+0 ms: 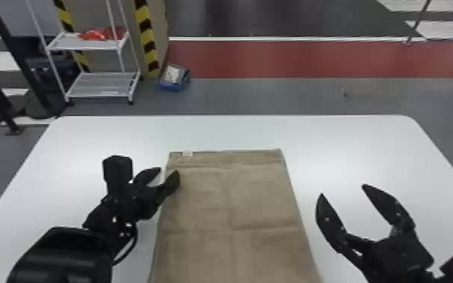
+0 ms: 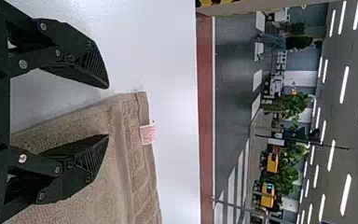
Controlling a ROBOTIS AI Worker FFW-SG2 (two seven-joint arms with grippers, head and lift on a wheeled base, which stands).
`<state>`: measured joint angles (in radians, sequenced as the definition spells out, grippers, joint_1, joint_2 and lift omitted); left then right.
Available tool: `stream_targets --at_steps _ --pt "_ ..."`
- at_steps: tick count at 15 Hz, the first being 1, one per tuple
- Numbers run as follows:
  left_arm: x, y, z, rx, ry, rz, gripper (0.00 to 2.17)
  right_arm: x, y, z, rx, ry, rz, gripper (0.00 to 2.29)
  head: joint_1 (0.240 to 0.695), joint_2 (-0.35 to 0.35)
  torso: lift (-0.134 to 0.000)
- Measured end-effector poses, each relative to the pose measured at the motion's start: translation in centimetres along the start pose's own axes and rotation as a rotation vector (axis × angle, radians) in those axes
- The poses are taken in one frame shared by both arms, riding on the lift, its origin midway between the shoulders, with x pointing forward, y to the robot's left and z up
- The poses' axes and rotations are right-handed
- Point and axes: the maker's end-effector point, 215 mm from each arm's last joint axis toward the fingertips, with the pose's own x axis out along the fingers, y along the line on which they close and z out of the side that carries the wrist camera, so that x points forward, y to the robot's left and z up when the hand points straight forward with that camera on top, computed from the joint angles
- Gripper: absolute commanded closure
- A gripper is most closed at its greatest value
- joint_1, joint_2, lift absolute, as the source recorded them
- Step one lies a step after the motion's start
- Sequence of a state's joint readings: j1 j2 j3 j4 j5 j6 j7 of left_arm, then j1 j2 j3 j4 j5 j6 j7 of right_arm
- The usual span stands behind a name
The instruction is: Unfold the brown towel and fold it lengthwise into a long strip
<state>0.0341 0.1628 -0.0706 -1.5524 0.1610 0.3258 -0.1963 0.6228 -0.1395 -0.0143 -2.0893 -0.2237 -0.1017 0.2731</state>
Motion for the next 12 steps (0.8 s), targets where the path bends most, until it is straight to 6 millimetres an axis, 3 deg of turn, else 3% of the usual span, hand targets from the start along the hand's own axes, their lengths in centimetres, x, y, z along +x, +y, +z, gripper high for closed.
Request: stream_targets --at_steps 2,7,9,12 --pt "0.0 0.1 0.1 0.001 -0.011 0.004 0.9 0.0 0.0 0.0 -0.001 0.0 0.001 0.09 0.695 0.017 -0.123" --pt "-0.2 0.0 0.4 0.003 -0.029 0.003 0.92 -0.1 0.0 -0.1 -0.006 0.003 0.005 0.09 0.695 0.017 -0.123" --pt "-0.3 -0.2 0.4 0.005 -0.03 -0.003 1.34 -0.1 0.0 -0.1 -0.005 0.004 0.006 0.09 0.695 0.015 -0.123" --pt "-0.5 -1.0 0.6 0.009 -0.034 -0.032 1.74 -0.1 0.0 -0.1 -0.006 0.006 0.007 0.09 0.695 0.007 -0.123"
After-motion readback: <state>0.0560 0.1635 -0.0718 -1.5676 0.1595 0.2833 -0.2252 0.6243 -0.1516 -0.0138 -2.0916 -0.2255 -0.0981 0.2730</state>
